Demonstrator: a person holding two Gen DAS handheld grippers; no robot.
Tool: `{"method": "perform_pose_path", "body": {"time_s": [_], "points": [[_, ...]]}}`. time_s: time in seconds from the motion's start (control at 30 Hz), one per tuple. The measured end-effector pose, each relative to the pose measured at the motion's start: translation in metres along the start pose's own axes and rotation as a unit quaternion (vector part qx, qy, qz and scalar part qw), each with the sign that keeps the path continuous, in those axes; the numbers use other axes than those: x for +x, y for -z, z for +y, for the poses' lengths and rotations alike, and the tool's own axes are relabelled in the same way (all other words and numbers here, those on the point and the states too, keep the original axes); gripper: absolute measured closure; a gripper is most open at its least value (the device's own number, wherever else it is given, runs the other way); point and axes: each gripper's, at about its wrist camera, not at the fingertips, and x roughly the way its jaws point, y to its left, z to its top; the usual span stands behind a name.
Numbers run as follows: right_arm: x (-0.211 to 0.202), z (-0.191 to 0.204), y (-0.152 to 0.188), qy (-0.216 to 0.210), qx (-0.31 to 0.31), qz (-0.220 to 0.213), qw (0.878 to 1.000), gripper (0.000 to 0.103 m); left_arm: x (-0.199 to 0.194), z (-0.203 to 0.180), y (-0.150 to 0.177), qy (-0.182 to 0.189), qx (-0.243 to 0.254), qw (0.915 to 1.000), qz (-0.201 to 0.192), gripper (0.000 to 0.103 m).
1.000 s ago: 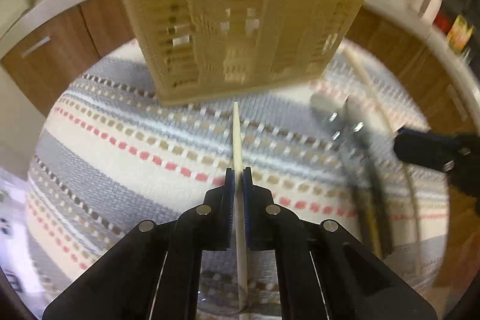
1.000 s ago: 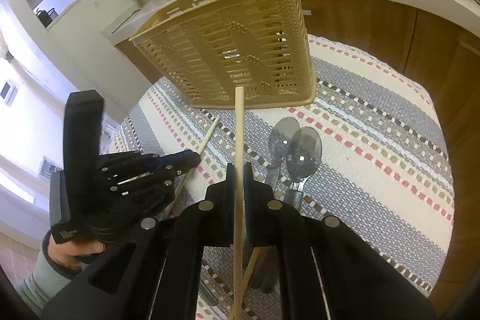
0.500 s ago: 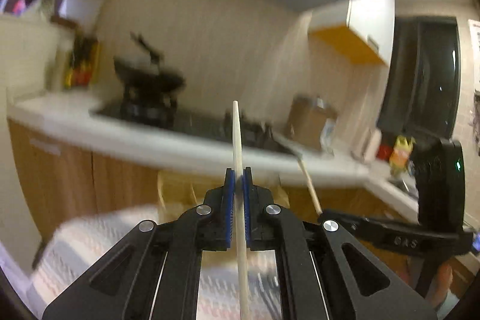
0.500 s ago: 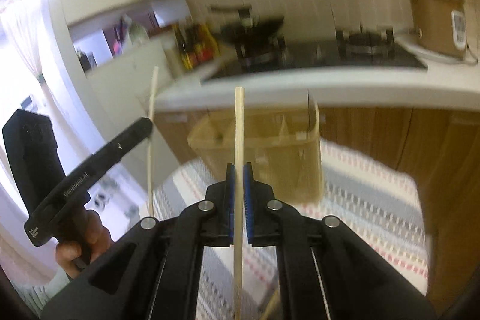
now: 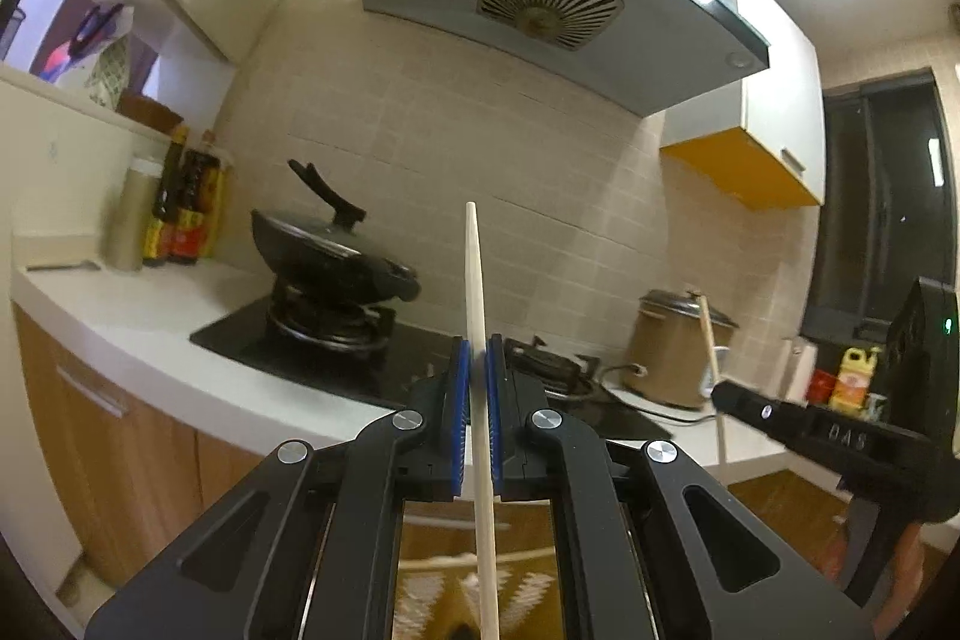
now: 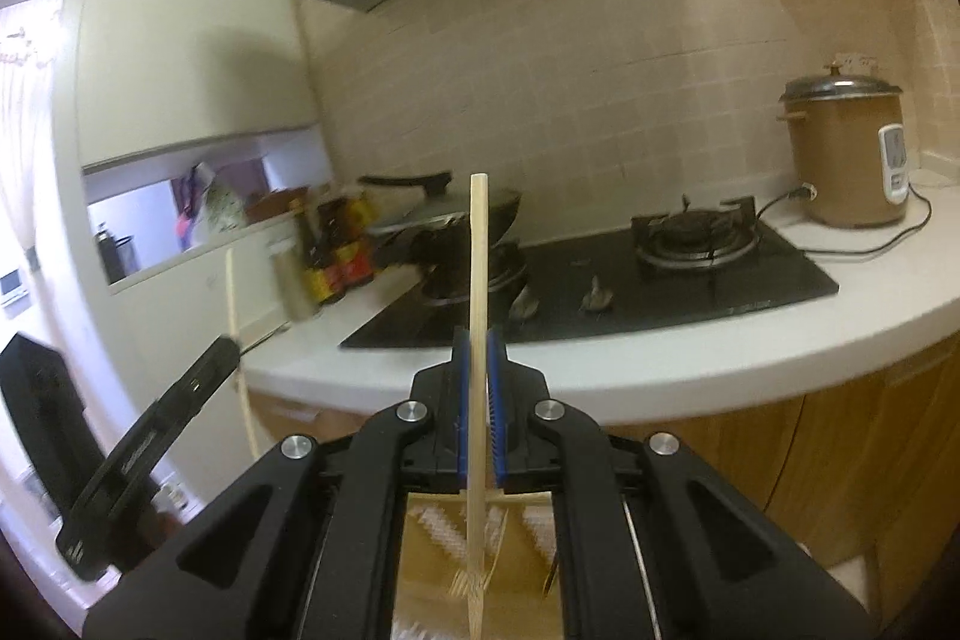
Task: Organize utensils
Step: 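Carry the chopstick to the basket with the left tool while the right tool does likewise, both releasing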
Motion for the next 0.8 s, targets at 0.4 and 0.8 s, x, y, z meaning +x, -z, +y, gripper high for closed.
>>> {"method": "perform_pose_path", "body": {"time_s": [0.4, 0.8], "points": [[0.042, -0.014, 0.039, 0.042, -0.04, -0.009, 0.998, 0.099, 0.033, 0.022, 0.041, -0.041, 0.016, 0.999, 0.012, 0.1], [0.006, -0.02, 0.055, 0.035, -0.021, 0.0, 0.999, 0.083, 0.009, 0.034, 0.048, -0.035, -0.001, 0.9982, 0.049, 0.07]]}}
